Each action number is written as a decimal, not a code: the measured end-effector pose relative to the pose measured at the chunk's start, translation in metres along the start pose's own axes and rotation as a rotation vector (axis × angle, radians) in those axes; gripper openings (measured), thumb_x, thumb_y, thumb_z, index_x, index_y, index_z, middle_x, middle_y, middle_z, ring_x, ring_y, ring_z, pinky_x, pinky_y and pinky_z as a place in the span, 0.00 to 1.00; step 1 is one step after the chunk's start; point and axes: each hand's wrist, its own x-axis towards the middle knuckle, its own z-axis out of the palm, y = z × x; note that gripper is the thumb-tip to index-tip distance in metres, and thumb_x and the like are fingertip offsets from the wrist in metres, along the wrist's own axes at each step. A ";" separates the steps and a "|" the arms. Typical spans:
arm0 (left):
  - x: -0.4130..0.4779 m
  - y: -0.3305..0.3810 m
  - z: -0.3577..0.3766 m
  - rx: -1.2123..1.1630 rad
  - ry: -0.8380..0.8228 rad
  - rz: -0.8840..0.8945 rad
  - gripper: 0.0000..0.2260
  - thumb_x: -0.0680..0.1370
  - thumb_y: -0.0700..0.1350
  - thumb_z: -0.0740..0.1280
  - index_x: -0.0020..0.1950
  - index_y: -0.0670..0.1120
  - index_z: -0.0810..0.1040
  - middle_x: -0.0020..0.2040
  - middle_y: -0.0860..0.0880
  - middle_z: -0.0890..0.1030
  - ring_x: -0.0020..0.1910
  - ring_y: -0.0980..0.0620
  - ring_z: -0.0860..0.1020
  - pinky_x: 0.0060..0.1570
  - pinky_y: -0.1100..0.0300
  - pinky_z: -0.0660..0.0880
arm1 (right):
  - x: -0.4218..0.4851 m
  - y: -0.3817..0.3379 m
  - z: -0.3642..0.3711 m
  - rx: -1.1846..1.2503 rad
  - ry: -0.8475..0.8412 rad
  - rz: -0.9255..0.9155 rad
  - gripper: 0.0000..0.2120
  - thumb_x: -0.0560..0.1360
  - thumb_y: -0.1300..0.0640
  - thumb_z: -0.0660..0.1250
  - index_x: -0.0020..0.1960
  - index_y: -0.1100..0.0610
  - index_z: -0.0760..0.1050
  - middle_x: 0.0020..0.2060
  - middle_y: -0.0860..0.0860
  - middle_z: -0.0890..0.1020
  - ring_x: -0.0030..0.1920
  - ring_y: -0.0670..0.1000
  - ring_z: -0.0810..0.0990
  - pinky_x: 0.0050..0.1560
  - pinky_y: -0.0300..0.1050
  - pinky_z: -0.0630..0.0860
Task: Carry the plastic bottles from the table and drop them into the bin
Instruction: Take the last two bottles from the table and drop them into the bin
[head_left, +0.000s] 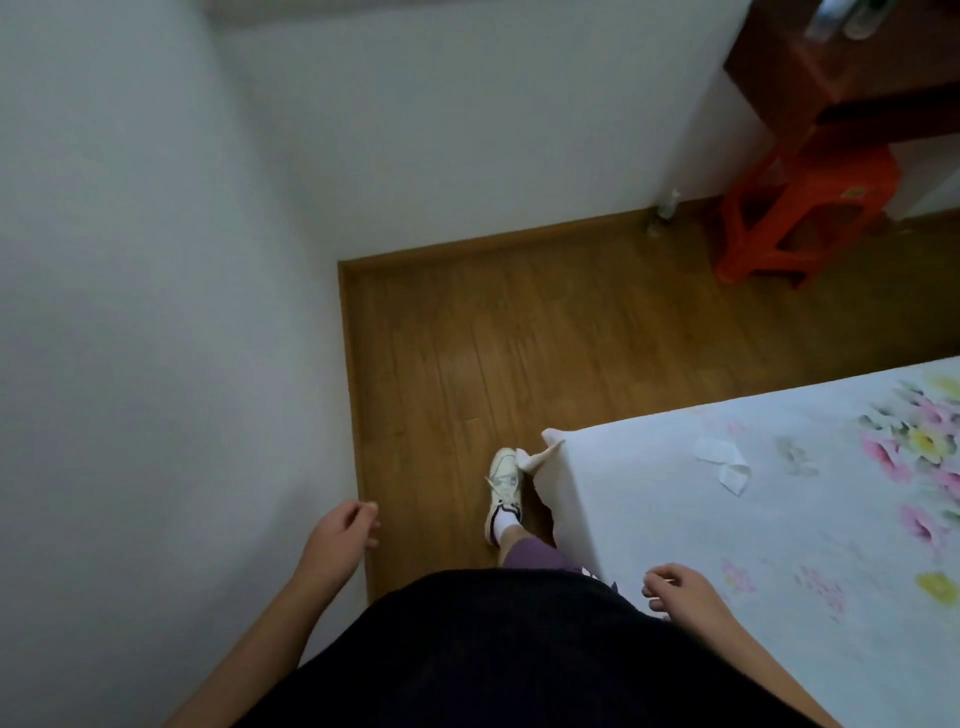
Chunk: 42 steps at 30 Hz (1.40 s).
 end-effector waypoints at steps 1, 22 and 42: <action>0.014 0.013 -0.003 0.016 0.002 0.004 0.12 0.84 0.49 0.59 0.52 0.45 0.79 0.48 0.48 0.82 0.45 0.48 0.82 0.41 0.55 0.75 | 0.013 -0.014 -0.003 0.006 -0.006 0.010 0.06 0.75 0.60 0.66 0.47 0.61 0.80 0.38 0.55 0.83 0.35 0.53 0.78 0.38 0.46 0.72; 0.254 0.242 -0.036 -0.054 0.058 -0.350 0.14 0.84 0.48 0.60 0.53 0.38 0.78 0.45 0.38 0.82 0.37 0.44 0.77 0.35 0.57 0.70 | 0.194 -0.423 -0.111 0.128 -0.051 -0.304 0.06 0.76 0.53 0.68 0.52 0.51 0.80 0.46 0.50 0.85 0.49 0.51 0.83 0.54 0.51 0.80; 0.403 0.680 0.276 0.916 -0.597 0.449 0.12 0.82 0.53 0.63 0.51 0.46 0.82 0.43 0.45 0.85 0.41 0.46 0.84 0.34 0.56 0.77 | 0.196 -0.258 -0.177 1.079 0.387 0.520 0.08 0.78 0.61 0.63 0.43 0.64 0.77 0.41 0.61 0.82 0.37 0.56 0.78 0.39 0.46 0.71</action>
